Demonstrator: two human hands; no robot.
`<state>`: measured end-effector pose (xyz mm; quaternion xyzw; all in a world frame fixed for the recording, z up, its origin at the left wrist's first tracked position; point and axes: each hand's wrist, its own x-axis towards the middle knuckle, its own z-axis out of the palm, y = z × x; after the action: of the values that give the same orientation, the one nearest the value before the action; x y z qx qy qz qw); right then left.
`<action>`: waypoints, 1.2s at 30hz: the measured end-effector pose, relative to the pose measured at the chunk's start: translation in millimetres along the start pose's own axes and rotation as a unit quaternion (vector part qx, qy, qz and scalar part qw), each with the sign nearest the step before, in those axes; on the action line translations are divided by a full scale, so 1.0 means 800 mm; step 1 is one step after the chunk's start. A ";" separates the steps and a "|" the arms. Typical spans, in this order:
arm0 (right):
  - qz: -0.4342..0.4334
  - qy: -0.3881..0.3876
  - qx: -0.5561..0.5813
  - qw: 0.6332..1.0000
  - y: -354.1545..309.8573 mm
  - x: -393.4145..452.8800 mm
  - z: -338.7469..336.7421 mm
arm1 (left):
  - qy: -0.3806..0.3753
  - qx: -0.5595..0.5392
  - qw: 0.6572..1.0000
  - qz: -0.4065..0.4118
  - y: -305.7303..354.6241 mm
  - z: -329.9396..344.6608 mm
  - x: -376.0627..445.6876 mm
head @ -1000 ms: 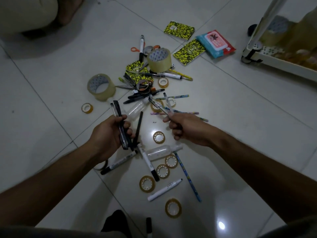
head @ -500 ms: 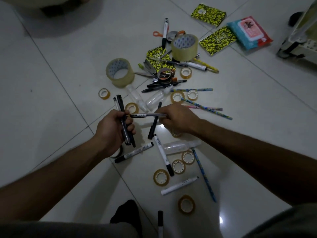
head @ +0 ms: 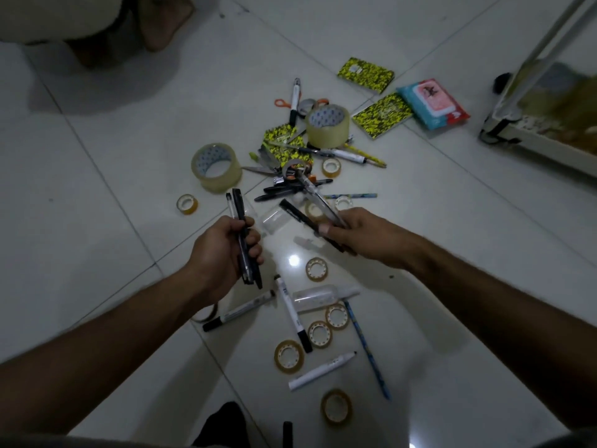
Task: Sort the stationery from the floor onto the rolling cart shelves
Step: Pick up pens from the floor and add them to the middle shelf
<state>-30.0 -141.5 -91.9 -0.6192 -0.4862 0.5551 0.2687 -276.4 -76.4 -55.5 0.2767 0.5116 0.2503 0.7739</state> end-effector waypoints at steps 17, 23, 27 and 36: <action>0.085 0.128 0.427 0.891 0.003 -0.242 -0.144 | -0.222 0.157 0.962 -0.038 0.001 0.266 -0.036; 0.007 0.224 0.409 0.885 -0.049 -0.303 -0.214 | -0.301 0.187 0.935 0.009 0.053 0.400 -0.066; -0.053 0.341 0.335 0.877 -0.102 -0.335 -0.277 | -0.356 0.201 0.911 0.055 0.092 0.493 -0.087; 0.063 0.503 0.105 0.855 -0.153 -0.346 -0.416 | -0.355 0.295 0.879 0.123 0.133 0.637 -0.065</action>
<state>272.8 -275.0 212.2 -0.8117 -0.1831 0.2310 0.5042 168.6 -122.3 216.3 0.6231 0.2143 0.0663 0.7493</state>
